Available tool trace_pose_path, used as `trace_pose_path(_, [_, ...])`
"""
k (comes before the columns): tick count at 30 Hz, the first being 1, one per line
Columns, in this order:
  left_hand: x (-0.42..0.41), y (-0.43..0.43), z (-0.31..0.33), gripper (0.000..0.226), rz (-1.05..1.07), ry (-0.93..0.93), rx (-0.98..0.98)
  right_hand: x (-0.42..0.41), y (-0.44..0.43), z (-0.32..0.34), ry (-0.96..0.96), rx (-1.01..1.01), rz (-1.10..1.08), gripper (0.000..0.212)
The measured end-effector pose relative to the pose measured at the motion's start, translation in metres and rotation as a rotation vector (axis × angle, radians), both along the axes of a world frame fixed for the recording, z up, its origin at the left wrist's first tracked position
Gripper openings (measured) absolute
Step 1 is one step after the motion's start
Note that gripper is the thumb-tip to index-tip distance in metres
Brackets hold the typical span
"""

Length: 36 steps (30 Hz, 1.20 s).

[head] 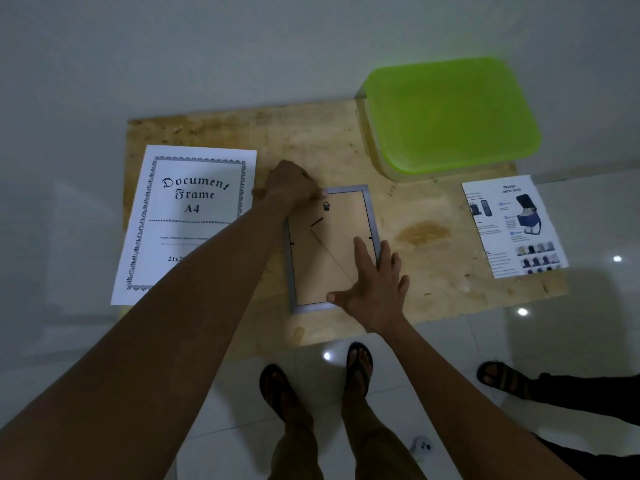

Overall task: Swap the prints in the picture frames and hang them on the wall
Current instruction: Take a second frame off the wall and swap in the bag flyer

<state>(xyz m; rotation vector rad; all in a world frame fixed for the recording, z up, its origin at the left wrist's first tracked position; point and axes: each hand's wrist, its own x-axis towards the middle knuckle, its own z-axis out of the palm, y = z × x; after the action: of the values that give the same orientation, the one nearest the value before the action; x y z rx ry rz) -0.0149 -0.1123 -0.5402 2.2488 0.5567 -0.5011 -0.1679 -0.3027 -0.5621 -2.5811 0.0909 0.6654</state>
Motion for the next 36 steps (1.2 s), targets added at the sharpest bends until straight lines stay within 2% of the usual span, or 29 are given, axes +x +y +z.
trace_pose_path(3, [0.005,0.001,-0.003,0.050,0.036,0.021,0.022,0.000,0.001,-0.002,-0.015,0.005,-0.012,0.122])
trace_pose_path(11, [0.006,-0.004,0.007,0.043,-0.122,-0.048,0.076,0.000,0.005,0.000,-0.014,0.015,-0.045,0.125])
trace_pose_path(15, [0.010,-0.001,0.003,0.041,-0.148,-0.054,0.041,0.000,0.006,0.003,-0.015,0.040,-0.067,0.127])
trace_pose_path(25, [0.002,-0.002,-0.001,0.033,-0.077,-0.085,0.039,-0.002,0.004,0.002,-0.019,0.037,-0.055,0.129])
trace_pose_path(31, [0.005,0.001,-0.003,0.043,-0.003,-0.031,0.004,-0.004,0.002,-0.004,-0.065,0.031,-0.047,0.126])
trace_pose_path(36, [0.004,0.003,-0.004,0.048,-0.014,-0.072,0.020,-0.007,0.004,-0.008,-0.102,0.026,-0.049,0.126])
